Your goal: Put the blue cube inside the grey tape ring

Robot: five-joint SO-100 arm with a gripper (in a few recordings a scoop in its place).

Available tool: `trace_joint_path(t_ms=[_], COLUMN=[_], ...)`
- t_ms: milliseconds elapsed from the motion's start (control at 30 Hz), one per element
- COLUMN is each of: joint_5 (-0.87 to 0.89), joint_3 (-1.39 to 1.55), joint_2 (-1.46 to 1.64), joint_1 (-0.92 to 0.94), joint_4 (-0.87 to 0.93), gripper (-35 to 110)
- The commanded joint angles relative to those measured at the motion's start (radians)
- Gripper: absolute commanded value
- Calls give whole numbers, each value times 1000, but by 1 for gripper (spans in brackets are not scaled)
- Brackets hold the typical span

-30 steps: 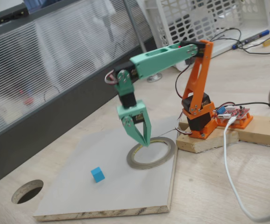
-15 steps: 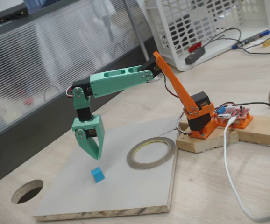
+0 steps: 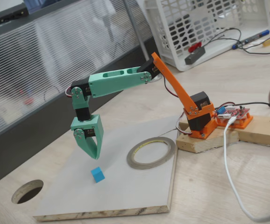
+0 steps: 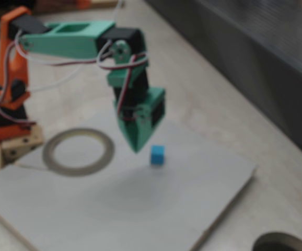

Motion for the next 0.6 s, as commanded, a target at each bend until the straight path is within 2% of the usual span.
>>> trace_joint_path(t_ms=[0,200,300,567], joint_5=[18,18,11,11], joint_3=[-31,-31,-31,-31], joint_2=[9,14,15,11], joint_1=[-11,-11,-11,-11], joint_4=[14,14,17,218], gripper=[1,1,6,51])
